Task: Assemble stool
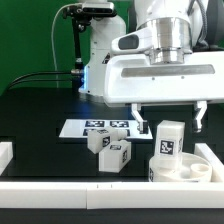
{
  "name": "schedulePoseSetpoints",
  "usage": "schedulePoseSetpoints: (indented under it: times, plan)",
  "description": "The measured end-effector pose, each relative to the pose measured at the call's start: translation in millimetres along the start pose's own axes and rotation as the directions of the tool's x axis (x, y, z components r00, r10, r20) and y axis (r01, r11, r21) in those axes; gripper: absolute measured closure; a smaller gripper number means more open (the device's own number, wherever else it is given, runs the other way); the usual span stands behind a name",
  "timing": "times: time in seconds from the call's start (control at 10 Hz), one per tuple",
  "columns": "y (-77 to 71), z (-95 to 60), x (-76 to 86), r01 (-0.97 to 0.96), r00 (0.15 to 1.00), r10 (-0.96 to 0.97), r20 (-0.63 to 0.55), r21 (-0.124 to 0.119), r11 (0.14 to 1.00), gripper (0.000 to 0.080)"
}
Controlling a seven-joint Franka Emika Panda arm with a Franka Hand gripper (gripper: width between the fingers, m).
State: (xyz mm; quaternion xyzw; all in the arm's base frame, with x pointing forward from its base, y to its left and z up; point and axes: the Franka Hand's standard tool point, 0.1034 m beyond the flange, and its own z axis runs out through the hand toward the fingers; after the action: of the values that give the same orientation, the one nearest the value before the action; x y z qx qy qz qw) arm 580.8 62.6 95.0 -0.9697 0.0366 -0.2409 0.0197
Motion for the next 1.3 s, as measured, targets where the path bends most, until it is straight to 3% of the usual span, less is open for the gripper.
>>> schedulePoseSetpoints:
  times: [0.1, 0.3, 0.5, 0.6, 0.8, 0.9, 1.1, 1.3]
  plan:
    - [6.2, -0.3, 5.6, -0.03, 1.0, 0.03, 0.003, -0.003, 1.0, 0.0151]
    - [-11.5, 7.2, -3.1, -0.108, 0.969, 0.101, 0.226, 0.02, 0.994, 0.015]
    - [-1.1, 9.5, -2.8, -0.152, 0.938, 0.138, 0.318, 0.019, 0.988, 0.015]
    - [-7.1, 8.1, -8.9, -0.154, 0.905, 0.133, 0.404, 0.021, 0.988, 0.015]
    - [-7.6, 7.6, -6.0, -0.159, 0.885, 0.131, 0.446, 0.025, 0.987, 0.015]
    - [-7.4, 7.6, -6.9, -0.181, 0.88, 0.156, 0.45, 0.013, 0.983, 0.015]
    - [-7.9, 8.5, -8.7, -0.343, 0.814, 0.344, 0.468, -0.091, 0.935, 0.015]
    - [-6.5, 10.6, -8.9, -0.344, 0.814, 0.346, 0.467, -0.093, 0.934, 0.015]
